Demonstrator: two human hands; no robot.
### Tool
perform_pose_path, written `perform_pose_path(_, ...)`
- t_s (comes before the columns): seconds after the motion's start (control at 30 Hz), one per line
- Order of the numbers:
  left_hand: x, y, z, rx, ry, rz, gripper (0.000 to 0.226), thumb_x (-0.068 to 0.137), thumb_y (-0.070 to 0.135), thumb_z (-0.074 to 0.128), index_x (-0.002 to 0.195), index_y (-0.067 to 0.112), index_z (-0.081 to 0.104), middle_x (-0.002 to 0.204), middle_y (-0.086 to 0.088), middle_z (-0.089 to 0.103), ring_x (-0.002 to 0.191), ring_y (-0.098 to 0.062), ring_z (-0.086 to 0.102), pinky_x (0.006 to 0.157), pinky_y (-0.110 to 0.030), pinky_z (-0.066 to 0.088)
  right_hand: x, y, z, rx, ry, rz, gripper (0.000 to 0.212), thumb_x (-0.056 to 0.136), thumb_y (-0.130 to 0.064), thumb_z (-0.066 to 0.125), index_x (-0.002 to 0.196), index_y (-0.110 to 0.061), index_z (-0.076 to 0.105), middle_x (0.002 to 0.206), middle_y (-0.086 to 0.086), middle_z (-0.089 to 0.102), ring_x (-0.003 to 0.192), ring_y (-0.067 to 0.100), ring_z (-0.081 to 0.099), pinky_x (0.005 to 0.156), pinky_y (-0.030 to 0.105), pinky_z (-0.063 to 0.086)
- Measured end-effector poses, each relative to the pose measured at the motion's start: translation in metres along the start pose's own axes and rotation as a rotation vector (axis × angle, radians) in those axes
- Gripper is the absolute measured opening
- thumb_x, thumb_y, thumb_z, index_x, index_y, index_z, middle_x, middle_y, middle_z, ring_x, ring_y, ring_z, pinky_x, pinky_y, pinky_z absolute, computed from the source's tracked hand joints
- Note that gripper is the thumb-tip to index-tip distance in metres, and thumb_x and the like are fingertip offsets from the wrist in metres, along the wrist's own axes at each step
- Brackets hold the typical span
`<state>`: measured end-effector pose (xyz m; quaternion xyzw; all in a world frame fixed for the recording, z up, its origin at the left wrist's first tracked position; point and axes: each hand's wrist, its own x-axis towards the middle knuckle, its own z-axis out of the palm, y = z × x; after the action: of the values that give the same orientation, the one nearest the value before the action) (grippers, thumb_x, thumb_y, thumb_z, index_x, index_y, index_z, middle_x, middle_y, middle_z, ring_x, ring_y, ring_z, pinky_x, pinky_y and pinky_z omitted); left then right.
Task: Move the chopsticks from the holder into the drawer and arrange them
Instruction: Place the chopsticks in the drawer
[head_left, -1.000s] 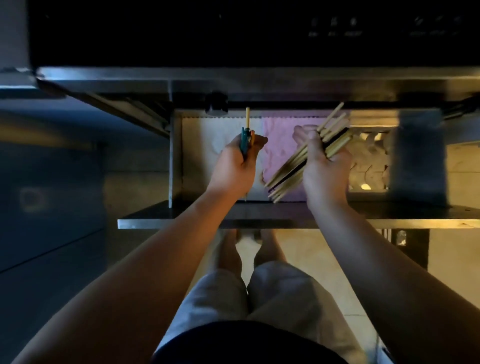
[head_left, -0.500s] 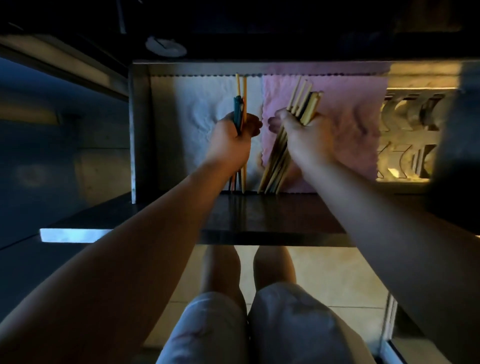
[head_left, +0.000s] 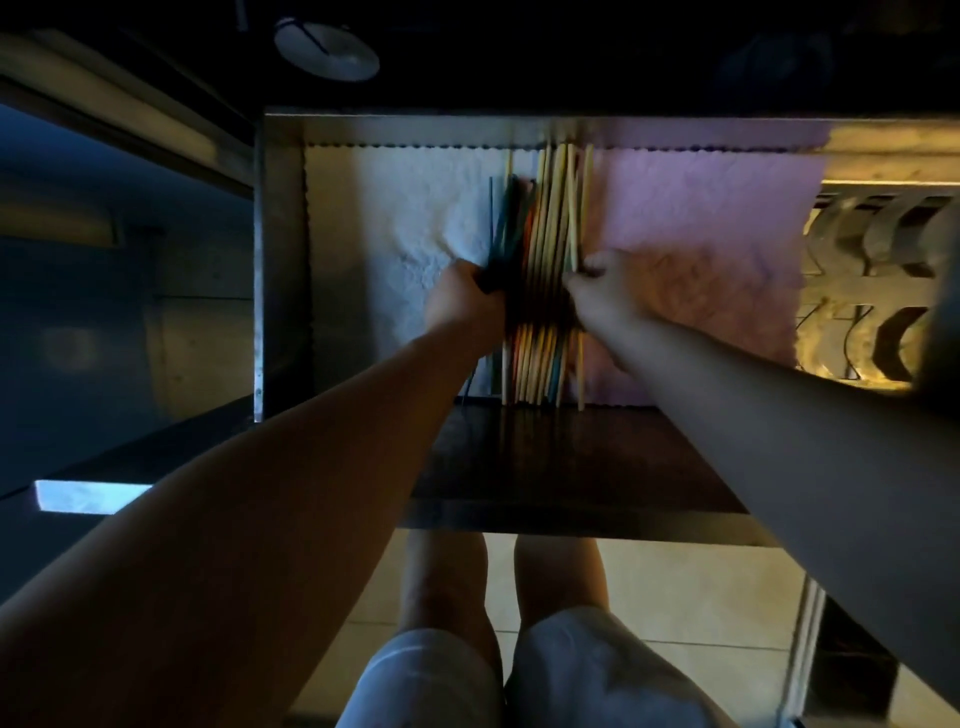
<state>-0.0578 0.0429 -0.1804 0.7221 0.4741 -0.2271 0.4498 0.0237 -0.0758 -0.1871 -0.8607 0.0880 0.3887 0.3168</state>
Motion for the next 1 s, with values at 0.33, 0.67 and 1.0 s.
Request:
perform_pose_path(0.33,-0.056,0.013,-0.020,0.078,-0.061,-0.032,0.057,0.091,0.037,0.061,0.140,0.015,0.042,0.130,-0.005,0.050,0.114,-0.025,0.054,0.082,-0.028,0.043,-0.054,-0.004,-0.029,0.015,-0.069,0.016,0.048,0.097,-0.028,0.051,0.142,-0.014,0.041,0.140,0.009,0.048,0.126,0.027,0.048,0.089,0.022,0.035)
perform_pose_path(0.67,-0.170,0.033,-0.090,0.441,-0.023,0.077,0.065,0.093,0.057,0.047,0.150,0.031,0.029,0.160,-0.001,0.023,0.147,-0.031,0.014,0.113,-0.054,0.022,-0.180,-0.046,-0.089,-0.330,-0.140,-0.202,0.060,0.092,-0.059,0.037,0.146,-0.037,0.023,0.140,0.008,0.047,0.115,0.027,0.055,0.090,0.036,0.049)
perform_pose_path(1.0,-0.286,0.038,-0.159,0.567,0.154,0.273,0.068,0.093,0.062,0.035,0.153,0.033,0.018,0.164,0.000,0.006,0.150,-0.028,-0.005,0.119,-0.054,0.004,-0.274,-0.098,-0.145,-0.864,-0.024,-0.564,0.072,0.089,-0.058,0.043,0.149,-0.037,0.009,0.160,-0.002,0.010,0.147,0.027,0.008,0.116,0.058,0.011)
